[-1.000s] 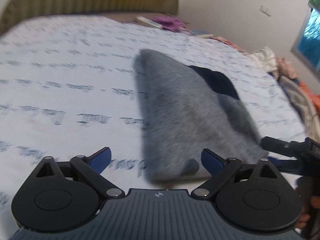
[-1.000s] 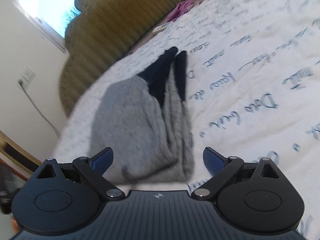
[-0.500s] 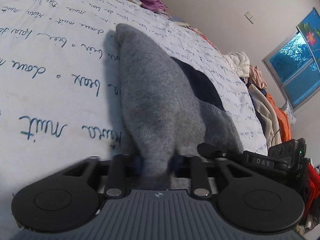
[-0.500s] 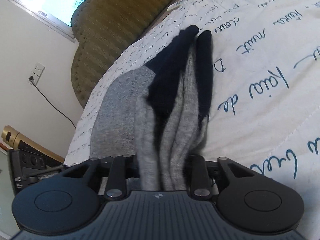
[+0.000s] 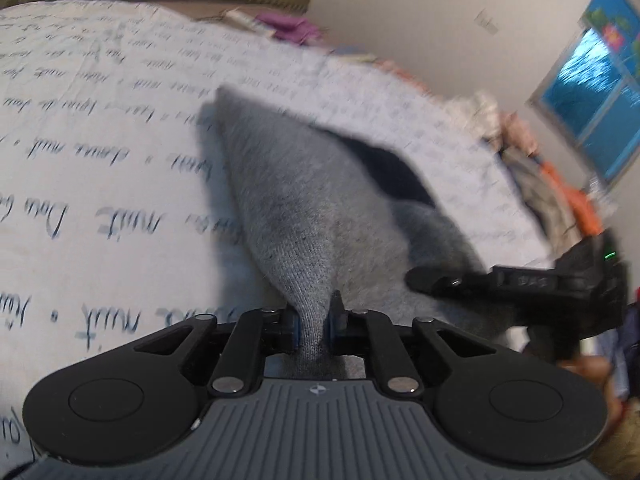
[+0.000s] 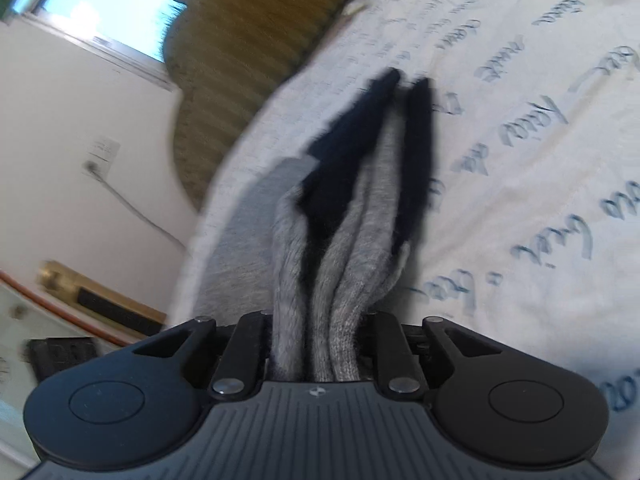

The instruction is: Fold small clothes

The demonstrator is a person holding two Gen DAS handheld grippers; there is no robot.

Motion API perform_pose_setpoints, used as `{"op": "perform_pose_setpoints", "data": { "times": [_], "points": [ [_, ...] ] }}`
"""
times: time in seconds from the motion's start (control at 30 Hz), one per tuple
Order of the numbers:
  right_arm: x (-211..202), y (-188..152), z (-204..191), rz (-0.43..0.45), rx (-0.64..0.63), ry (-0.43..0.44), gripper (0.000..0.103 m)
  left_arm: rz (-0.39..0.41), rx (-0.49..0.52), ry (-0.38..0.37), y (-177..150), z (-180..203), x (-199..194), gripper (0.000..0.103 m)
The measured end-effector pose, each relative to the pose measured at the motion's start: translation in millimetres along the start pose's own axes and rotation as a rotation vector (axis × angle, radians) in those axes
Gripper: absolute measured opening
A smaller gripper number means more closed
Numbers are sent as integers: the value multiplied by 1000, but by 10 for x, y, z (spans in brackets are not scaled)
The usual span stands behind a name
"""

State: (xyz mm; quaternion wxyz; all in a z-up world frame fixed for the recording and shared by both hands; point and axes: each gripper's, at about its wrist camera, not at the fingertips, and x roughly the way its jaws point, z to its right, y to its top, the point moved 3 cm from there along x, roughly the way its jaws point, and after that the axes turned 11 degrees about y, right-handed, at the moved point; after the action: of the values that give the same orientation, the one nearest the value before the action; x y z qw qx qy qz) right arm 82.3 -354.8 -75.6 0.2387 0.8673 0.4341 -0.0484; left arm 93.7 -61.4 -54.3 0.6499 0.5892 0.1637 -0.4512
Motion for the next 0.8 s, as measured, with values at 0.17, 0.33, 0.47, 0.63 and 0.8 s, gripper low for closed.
{"op": "perform_pose_setpoints", "data": {
  "times": [0.17,0.33,0.47,0.63,0.8],
  "points": [
    [-70,-169,-108,2,-67,-90,49,50,24,61,-64,1,-232,39],
    [-251,-399,-284,18,-172,-170,65,60,68,175,-230,79,-366,44],
    [-313,-491,-318,11,-134,-114,66,50,95,214,-345,170,-368,20],
    [-467,-394,-318,89,-16,16,65,39,37,171,-292,171,-508,14],
    [-540,-516,-326,97,-173,-304,64,51,34,284,-411,135,-569,50]
  ]
}}
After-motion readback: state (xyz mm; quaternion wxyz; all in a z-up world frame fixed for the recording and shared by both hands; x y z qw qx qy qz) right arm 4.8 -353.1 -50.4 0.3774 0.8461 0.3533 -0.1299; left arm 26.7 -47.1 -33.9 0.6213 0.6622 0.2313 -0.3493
